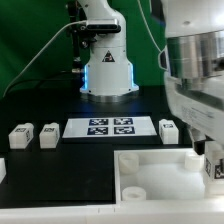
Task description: Assemble one leg
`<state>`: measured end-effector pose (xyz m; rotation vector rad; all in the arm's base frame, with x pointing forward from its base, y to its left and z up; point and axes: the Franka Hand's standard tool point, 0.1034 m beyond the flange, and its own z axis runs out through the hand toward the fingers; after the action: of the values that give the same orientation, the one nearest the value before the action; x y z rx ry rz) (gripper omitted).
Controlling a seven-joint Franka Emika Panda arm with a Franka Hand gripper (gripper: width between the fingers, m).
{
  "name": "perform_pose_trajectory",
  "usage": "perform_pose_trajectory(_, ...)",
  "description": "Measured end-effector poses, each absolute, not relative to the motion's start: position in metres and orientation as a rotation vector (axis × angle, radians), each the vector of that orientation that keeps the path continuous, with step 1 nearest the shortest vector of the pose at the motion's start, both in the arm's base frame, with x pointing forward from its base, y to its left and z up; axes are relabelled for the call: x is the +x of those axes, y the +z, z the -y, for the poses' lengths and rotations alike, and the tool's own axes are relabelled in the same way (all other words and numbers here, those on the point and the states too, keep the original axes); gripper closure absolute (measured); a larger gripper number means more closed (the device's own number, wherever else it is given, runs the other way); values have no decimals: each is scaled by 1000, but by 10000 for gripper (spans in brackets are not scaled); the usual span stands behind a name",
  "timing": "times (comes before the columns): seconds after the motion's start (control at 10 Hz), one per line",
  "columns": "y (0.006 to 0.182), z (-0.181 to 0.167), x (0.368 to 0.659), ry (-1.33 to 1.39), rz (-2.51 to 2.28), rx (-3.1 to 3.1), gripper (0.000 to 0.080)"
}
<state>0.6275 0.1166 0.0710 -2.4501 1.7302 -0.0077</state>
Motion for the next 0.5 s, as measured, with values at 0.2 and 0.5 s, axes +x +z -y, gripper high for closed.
perform_pose_trajectory(0.2, 72, -124, 627, -51, -1357, -2689, 155)
perform_pose_trajectory(0.5, 71, -120, 628, -86, -888, -2892, 151)
